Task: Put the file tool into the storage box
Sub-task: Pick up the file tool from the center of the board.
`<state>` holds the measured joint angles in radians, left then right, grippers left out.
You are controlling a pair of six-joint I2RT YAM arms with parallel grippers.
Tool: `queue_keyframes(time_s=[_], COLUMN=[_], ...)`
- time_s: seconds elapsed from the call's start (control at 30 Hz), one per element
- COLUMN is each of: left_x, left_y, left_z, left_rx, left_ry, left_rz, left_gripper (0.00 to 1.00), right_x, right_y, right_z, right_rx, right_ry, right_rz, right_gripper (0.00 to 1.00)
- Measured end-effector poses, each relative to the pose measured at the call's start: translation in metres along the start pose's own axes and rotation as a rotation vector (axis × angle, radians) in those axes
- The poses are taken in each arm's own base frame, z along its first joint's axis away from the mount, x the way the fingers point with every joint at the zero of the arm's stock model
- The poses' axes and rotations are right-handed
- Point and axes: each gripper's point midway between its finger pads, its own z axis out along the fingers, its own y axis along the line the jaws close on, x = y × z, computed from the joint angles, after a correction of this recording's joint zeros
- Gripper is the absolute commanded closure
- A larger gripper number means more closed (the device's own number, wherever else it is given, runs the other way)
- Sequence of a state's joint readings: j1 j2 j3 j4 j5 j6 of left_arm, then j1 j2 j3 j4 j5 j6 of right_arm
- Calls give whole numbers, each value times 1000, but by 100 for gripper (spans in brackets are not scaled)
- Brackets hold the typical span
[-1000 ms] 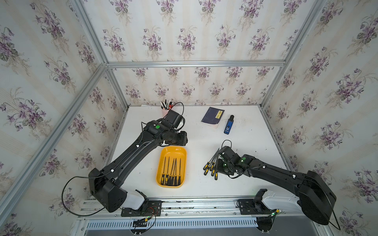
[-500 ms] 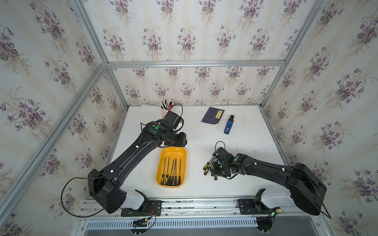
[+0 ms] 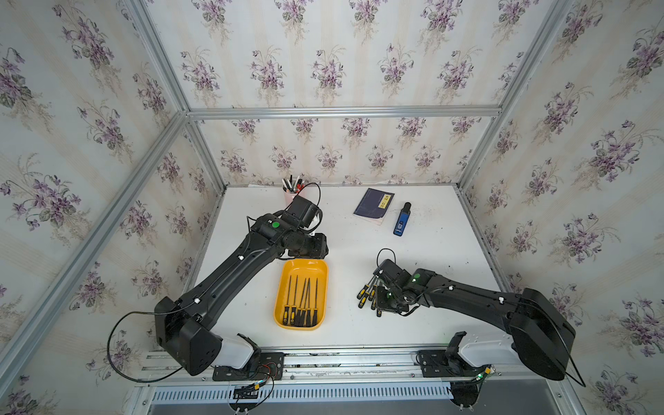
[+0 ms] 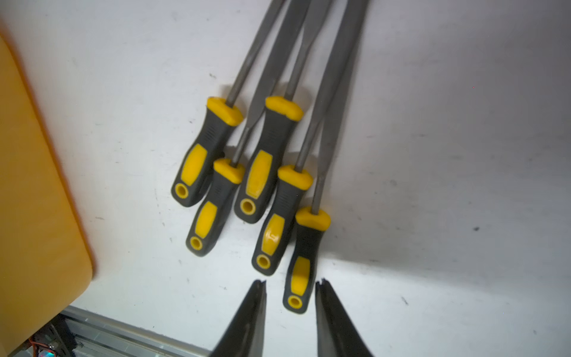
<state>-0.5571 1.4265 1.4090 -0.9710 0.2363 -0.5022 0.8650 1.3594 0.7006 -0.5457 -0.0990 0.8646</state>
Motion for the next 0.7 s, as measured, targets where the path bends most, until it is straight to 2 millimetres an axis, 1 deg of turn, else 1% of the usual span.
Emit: queue_keyframes(time_s=[0.2,0.33,0.5,0.7], left_x=[2,5,7,6], left_y=[1,4,6,8], left_z=[2,5,7,8], left_rx=[0,-5,-9,-12], left_ry=[8,19,25,26], left_rz=[-2,-9,-15,-20], left_gripper=[49,49,49,49], right_x=[6,6,3,6], right_y=[-3,1,6,3], right_z=[10,13,16,19], right_rx=[26,20,23,53], right_ry=[37,48,59,92], right_rz=[-8,-13,-25,-26], right_gripper=[69,70,75,78])
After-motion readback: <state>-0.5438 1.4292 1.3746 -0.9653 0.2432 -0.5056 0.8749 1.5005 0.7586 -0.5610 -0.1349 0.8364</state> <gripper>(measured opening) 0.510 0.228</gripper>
